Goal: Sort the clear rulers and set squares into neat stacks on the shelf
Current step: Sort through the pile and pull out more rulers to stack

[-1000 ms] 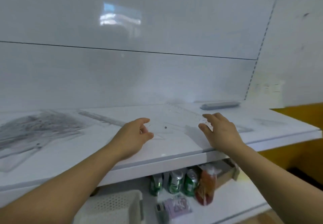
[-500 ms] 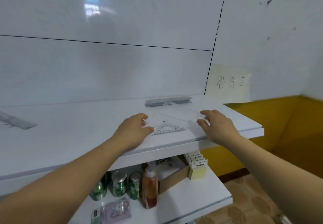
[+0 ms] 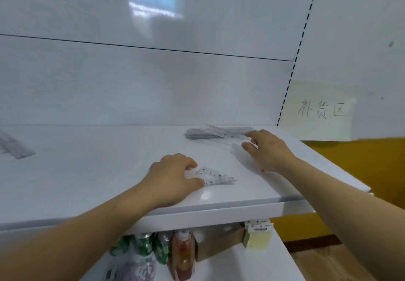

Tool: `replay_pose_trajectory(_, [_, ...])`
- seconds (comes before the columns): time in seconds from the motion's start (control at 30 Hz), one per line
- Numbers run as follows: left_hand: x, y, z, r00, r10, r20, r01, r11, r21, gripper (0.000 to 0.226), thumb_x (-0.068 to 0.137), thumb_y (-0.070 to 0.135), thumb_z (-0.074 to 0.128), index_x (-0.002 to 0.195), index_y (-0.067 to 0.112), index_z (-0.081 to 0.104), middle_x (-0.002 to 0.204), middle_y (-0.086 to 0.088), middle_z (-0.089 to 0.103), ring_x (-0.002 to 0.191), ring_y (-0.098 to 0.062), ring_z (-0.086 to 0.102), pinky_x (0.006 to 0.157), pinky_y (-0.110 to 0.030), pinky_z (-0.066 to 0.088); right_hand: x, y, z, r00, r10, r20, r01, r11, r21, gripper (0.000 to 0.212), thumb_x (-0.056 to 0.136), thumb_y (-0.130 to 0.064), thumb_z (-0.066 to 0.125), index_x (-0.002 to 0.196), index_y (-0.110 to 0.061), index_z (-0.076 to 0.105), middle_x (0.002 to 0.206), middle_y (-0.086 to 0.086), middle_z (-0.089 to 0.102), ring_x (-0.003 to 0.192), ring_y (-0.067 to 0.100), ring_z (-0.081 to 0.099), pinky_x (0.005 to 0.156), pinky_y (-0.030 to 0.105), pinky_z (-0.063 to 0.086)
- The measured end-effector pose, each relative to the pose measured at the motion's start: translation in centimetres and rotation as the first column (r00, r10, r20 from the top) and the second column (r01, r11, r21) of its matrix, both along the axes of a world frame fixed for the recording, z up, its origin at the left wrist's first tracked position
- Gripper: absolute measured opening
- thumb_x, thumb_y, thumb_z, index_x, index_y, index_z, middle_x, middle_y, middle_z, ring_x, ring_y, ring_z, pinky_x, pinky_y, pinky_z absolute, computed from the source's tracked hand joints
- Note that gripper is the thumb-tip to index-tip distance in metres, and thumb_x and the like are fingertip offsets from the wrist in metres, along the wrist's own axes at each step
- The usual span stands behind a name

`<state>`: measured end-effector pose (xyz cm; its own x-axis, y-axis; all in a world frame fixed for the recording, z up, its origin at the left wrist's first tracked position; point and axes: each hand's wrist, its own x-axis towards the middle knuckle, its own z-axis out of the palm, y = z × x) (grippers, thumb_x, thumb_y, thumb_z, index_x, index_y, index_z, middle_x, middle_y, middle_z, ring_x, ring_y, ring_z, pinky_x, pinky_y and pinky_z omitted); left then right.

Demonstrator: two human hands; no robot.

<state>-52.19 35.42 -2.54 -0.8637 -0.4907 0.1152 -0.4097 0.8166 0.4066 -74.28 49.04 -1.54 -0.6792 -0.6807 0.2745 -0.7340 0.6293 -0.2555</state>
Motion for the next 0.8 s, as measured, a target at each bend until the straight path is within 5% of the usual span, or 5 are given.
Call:
replay_pose_trajectory(0.23, [-0.2, 0.7, 0.4, 0.991, 0.073, 0.113, -0.073, 0.997, -0.008, 0.055, 0.081, 0.062, 0.054, 0.128, 0.034, 0.050, 0.130, 0.016, 0.046, 0.120, -0.010, 0.043, 0.105, -0.033, 0.034, -4.1, -3.3, 0.5, 0.983, 0.184, -0.008, -0.184, 0.983, -0.009, 0.040, 0.096, -0.044, 0.042, 0.128, -0.021, 0.052, 0.121, 0.007, 0.055, 0.112, 0.027, 0.052, 0.097, 0.041, 0.042])
replay_pose_trajectory(0.33, [0.1, 0.4, 0.2, 0.988, 0.151, 0.031, -0.154, 0.982, 0.106, 0.058, 0.082, 0.068, 0.043, 0.129, 0.035, 0.050, 0.135, 0.016, 0.047, 0.126, -0.010, 0.042, 0.108, -0.034, 0.033, -5.5, -4.3, 0.7, 0.972, 0.232, -0.037, -0.230, 0.972, 0.045, 0.041, 0.097, -0.043, 0.040, 0.131, -0.024, 0.050, 0.123, 0.007, 0.054, 0.114, 0.027, 0.051, 0.096, 0.039, 0.041])
replay_pose_trajectory(0.53, [0.6, -1.1, -0.1, 0.855, 0.382, 0.351, -0.358, 0.924, -0.135, 0.058, 0.094, 0.061, 0.020, 0.148, 0.041, 0.011, 0.158, 0.013, 0.000, 0.147, -0.016, -0.001, 0.116, -0.053, -0.002, -7.7, -6.6, 0.6, 0.952, 0.283, -0.117, -0.262, 0.951, 0.167, 0.045, 0.095, -0.048, 0.035, 0.137, -0.030, 0.042, 0.126, 0.007, 0.052, 0.114, 0.027, 0.050, 0.097, 0.038, 0.038])
replay_pose_trajectory(0.8, [0.1, -1.5, -0.8, 0.846, 0.374, 0.379, -0.340, 0.927, -0.157, 0.058, 0.096, 0.056, 0.017, 0.149, 0.040, -0.001, 0.158, 0.011, -0.010, 0.146, -0.014, -0.010, 0.116, -0.053, -0.005, -8.8, -8.8, 0.1, 0.947, 0.320, 0.018, -0.318, 0.929, 0.190, 0.041, 0.099, -0.042, 0.032, 0.136, -0.029, 0.043, 0.136, 0.007, 0.047, 0.122, 0.030, 0.047, 0.105, 0.041, 0.030])
